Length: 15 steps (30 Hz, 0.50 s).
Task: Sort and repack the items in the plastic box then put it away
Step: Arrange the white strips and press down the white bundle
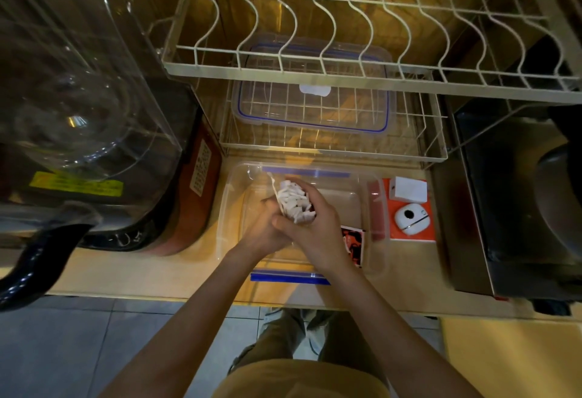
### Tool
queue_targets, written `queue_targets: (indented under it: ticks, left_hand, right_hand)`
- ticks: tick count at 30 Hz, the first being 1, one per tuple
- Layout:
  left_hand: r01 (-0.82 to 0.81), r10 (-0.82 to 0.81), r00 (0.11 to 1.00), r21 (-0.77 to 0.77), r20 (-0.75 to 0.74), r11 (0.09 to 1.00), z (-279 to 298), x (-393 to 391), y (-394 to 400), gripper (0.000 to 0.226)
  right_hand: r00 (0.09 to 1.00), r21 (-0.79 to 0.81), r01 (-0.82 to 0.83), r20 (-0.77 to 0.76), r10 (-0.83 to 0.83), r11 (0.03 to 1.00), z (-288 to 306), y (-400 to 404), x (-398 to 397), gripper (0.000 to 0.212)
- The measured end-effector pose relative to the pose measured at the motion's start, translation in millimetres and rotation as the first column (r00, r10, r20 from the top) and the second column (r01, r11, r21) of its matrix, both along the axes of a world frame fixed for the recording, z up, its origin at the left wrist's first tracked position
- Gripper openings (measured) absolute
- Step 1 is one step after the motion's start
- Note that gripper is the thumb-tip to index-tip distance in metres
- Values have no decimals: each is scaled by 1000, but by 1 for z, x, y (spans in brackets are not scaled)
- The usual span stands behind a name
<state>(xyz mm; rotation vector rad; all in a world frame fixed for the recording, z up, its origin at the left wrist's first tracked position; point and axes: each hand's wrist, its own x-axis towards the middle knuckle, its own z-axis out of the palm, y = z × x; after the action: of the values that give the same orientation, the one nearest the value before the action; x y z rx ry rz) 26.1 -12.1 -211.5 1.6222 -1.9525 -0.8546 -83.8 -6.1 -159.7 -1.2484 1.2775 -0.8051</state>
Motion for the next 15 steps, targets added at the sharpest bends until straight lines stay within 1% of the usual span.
queue_targets:
  ticks: [1,3,4,6,7,8,9,11,12,13,15]
  left_hand:
    - [8,-7,999,27,-38,1000,5,-1,-1,20]
    - [36,-38,999,-41,-34,999,13,-4,-4,18]
    - [37,-37,999,-83,-7,996,15,-5,-4,18]
    - [21,-21,1000,-53,-10,998,14,-6,-6,19]
    - [6,-5,1000,-53,16,999,12,-5,-8,20]
    - [5,-4,999,-50,39,999,12,-4,-10,22]
    - [26,-25,999,-28,22,999,12,-3,-12,24]
    - [83,-83,994,-3,-67,997,11,-1,-14,29]
    - [114,-114,992,8,-60,993,10,1,-14,31]
    - [139,-139,990,10,-23,990,7,2,-16,32]
    - [167,-165,984,-21,59,986,5,3,-16,34]
  right_hand:
    - [1000,2,2,-6,-2,1000,0,-1,1,52]
    - [999,12,26,30,-26,1000,1,-1,1,37]
    - [998,13,42,52,-43,999,4,-2,1,31]
    - [995,-3,58,85,-58,998,10,-3,0,23]
    - [994,-22,62,93,-59,998,13,-3,-1,22]
    - [993,-41,69,99,-65,997,15,-4,-2,25]
    - [992,-54,77,107,-71,996,16,-4,-2,31]
    - [988,-40,94,130,-88,995,13,-4,-2,50]
    - [986,-17,98,136,-95,995,10,-4,-2,58]
    - [986,4,100,137,-100,995,6,-3,-1,63]
    - [987,15,90,130,-91,996,-1,-4,-2,64]
